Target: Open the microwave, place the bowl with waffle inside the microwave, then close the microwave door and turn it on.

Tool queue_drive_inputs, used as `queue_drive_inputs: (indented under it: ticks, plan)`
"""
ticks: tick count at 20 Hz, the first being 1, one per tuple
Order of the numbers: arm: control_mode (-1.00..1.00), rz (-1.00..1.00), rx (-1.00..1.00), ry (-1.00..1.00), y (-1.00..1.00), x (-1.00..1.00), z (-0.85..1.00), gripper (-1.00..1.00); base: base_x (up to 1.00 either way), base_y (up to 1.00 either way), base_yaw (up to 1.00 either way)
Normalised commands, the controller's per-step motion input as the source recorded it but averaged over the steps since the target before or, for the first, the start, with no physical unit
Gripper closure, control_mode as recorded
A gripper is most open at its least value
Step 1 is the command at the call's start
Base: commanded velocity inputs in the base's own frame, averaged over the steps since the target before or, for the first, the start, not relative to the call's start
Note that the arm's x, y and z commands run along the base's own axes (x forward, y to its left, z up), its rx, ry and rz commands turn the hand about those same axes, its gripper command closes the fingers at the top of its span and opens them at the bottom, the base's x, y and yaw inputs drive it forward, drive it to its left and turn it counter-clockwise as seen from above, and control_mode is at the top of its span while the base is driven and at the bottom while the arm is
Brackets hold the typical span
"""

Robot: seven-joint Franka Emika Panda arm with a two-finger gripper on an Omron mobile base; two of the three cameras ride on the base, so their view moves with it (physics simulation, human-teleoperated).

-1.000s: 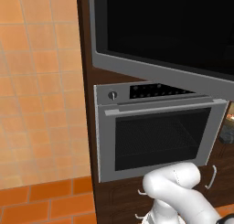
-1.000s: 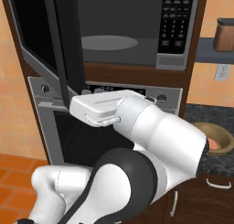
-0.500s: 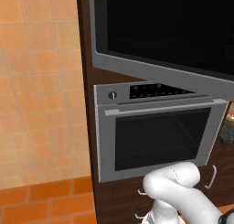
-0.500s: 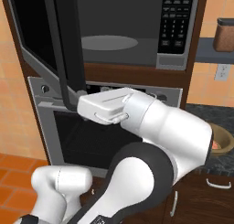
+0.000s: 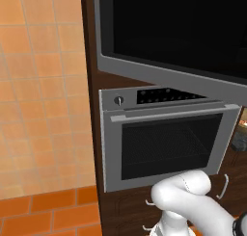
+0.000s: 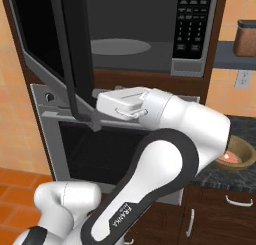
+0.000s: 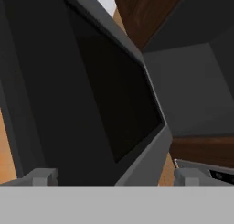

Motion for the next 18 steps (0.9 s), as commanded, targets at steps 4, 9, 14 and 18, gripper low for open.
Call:
queue_drive_inputs:
  ticks: [4,9,14,18]
  plan:
    - [-1.00,0.00,0.00,0.00,0.12,0.24,0.00,-1.00,0.00,0.00,0.00]
    - [-1.00,0.08,0.00,0.00,0.44,-0.32,0.00,-1.00,0.00,0.00,0.00]
    - [-1.00,0.12,0.00,0.00,0.66,-0.45,0.02,-1.00,0.00,0.00,0.00]
    - [-1.00,0.07,0.00,0.00,0.78,-0.45,0.10,-1.00,0.00,0.00,0.00]
